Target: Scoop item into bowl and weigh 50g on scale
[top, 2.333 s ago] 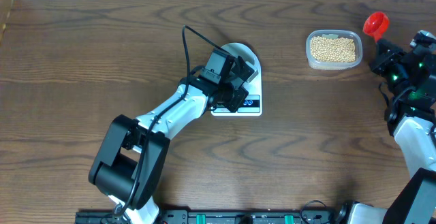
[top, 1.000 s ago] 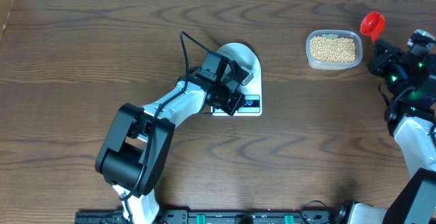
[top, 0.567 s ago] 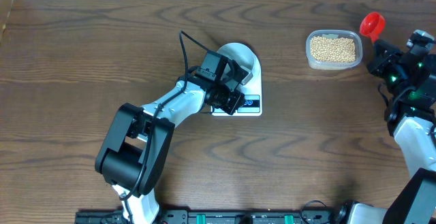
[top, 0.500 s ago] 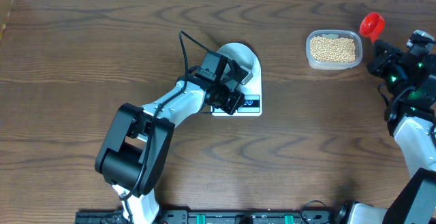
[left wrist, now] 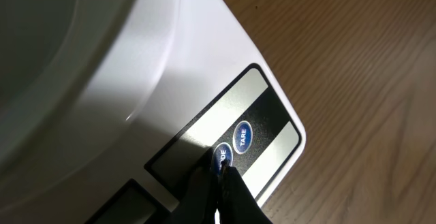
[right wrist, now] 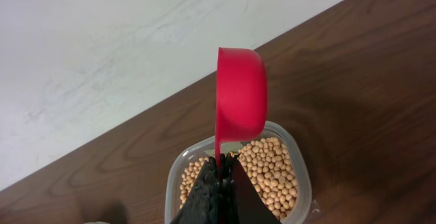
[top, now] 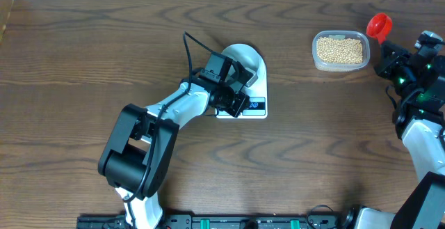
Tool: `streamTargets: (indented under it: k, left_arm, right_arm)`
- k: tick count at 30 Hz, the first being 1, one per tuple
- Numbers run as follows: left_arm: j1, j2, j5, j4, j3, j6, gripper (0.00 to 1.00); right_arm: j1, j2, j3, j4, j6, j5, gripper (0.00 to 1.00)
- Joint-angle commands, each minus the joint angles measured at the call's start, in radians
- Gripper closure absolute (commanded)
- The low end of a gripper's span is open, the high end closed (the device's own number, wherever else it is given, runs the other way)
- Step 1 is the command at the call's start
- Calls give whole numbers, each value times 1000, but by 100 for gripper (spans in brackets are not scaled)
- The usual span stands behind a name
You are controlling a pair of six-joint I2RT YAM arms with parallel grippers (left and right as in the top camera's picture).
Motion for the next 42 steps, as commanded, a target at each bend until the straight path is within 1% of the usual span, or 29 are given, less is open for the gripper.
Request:
streamTargets:
  k: [1, 4, 7, 21, 24, 29, 34, 39, 42]
  left_arm:
    - [22, 43, 32, -1, 9, -10, 93]
    - [33, 55, 57, 0, 9, -9, 93]
    - [34, 62, 51, 0, 9, -4, 93]
    - [34, 60, -34, 14, 9, -3, 93]
    - [34, 60, -89, 47, 9, -42, 93]
    - [34, 50, -87, 44, 11, -43, 93]
    - [34, -31, -83, -19, 11, -43, 93]
    - [32, -191, -33, -129, 11, -43, 93]
    - [32, -269, -31, -154, 11, -44, 93]
  right_arm:
    - [0, -10, 16, -2, -14, -13, 99]
    - [0, -10, 16, -2, -14, -17, 99]
    - [0, -10, 16, -2, -14, -17, 99]
    - [0, -10, 16, -9, -15, -16, 99]
    - [0, -10, 16, -9, -15, -16, 99]
    - [0, -10, 16, -9, -26, -16, 99]
    - [0, -10, 16, -8, -25, -16, 99]
    - [0, -10, 16, -8, -25, -16, 99]
    - [0, -10, 16, -7, -25, -16, 99]
